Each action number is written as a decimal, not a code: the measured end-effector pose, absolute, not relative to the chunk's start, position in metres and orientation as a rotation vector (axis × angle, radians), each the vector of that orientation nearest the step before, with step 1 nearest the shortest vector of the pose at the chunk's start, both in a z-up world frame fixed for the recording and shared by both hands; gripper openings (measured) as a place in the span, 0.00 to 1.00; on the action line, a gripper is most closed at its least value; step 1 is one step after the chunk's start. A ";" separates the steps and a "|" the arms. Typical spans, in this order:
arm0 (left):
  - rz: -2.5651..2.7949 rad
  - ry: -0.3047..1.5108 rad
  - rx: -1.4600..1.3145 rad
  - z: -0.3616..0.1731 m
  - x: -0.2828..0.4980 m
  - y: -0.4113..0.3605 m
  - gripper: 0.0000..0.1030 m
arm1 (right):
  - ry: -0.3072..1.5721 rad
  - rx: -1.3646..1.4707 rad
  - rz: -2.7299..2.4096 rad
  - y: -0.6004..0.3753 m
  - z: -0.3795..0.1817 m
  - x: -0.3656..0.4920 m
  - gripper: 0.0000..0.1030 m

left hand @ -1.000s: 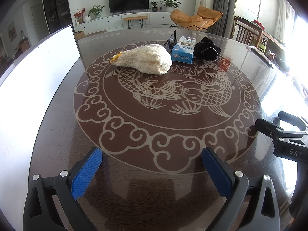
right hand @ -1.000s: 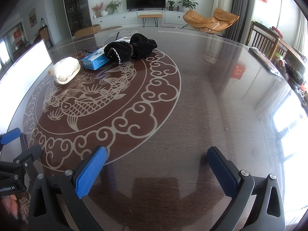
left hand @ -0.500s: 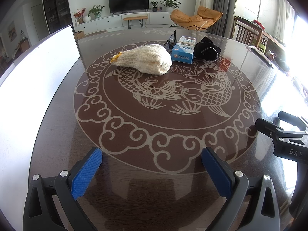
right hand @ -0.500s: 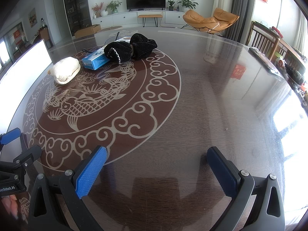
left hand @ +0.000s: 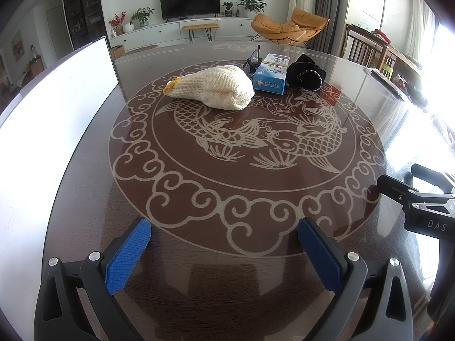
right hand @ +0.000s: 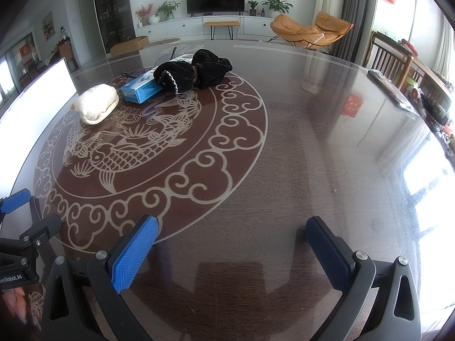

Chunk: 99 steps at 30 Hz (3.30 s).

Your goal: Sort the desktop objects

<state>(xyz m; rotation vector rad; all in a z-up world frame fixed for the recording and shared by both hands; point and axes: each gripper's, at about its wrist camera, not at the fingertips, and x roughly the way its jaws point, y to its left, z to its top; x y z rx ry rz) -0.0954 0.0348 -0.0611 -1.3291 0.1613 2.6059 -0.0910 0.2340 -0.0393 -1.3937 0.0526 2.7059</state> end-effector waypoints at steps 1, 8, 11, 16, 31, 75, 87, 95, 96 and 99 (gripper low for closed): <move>2.606 0.161 -1.329 -0.061 -0.095 0.035 1.00 | 0.053 -1.394 2.706 0.234 -0.039 -0.091 1.00; 2.606 0.161 -1.329 -0.061 -0.096 0.035 1.00 | 0.053 -1.394 2.706 0.234 -0.039 -0.091 1.00; 2.606 0.161 -1.329 -0.061 -0.096 0.035 1.00 | 0.053 -1.394 2.706 0.234 -0.039 -0.091 1.00; 2.606 0.161 -1.328 -0.061 -0.096 0.035 1.00 | 0.053 -1.394 2.706 0.234 -0.039 -0.091 1.00; 2.606 0.161 -1.328 -0.062 -0.096 0.035 1.00 | 0.053 -1.394 2.706 0.234 -0.039 -0.091 1.00; 2.504 -0.537 -1.408 -0.047 -0.165 0.006 1.00 | 0.053 -1.393 2.706 0.234 -0.039 -0.091 1.00; 2.765 -0.273 -1.516 -0.054 -0.268 0.030 1.00 | 0.053 -1.393 2.706 0.234 -0.039 -0.091 1.00; 2.693 -0.036 -1.288 -0.051 -0.205 -0.008 0.83 | 0.054 -1.393 2.706 0.234 -0.039 -0.091 1.00; 2.649 -0.020 -1.285 -0.051 -0.196 -0.012 0.83 | 0.054 -1.393 2.706 0.234 -0.039 -0.091 1.00; 2.547 -0.001 -1.300 -0.050 -0.171 -0.019 0.86 | 0.054 -1.393 2.706 0.234 -0.039 -0.091 1.00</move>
